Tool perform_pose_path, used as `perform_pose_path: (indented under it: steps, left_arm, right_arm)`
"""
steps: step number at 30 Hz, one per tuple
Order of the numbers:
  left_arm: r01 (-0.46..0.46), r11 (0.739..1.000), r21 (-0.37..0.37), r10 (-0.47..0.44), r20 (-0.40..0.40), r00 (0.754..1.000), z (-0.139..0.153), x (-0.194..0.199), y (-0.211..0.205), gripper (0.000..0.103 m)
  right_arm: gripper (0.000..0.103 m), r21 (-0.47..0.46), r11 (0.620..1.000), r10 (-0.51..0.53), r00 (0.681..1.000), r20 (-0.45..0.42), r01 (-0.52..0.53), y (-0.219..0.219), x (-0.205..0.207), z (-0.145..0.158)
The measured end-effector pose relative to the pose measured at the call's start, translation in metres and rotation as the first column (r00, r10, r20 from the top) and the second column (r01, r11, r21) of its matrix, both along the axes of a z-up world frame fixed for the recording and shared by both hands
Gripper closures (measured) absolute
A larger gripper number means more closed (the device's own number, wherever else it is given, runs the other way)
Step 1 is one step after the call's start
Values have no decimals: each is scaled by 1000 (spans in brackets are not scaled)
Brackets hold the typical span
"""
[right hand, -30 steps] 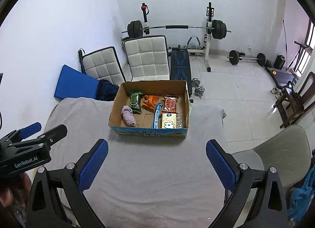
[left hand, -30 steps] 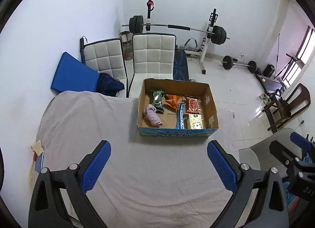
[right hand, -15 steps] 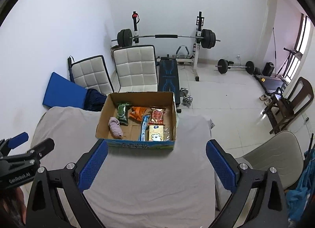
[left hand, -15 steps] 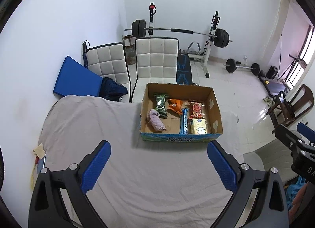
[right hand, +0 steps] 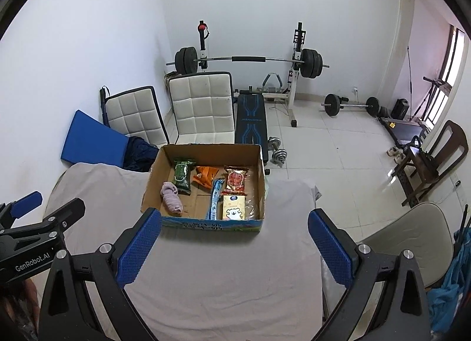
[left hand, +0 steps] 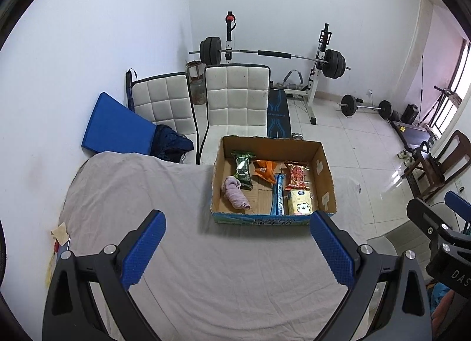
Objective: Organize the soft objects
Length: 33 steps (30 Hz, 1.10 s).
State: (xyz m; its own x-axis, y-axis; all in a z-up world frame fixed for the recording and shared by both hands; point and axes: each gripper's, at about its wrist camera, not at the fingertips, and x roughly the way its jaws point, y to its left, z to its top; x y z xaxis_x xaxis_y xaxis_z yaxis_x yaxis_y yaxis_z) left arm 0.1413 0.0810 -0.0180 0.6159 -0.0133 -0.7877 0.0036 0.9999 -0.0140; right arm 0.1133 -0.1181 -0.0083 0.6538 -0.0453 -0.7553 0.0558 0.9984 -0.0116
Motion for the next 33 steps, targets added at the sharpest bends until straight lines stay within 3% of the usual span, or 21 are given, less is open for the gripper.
perform_pose_path:
  steps: [33]
  left_arm:
    - [3, 1000, -2, -3, 13, 1000, 7, -8, -2, 2]
  right_arm:
    - [2, -7, 1000, -6, 1000, 26, 7, -6, -12, 12]
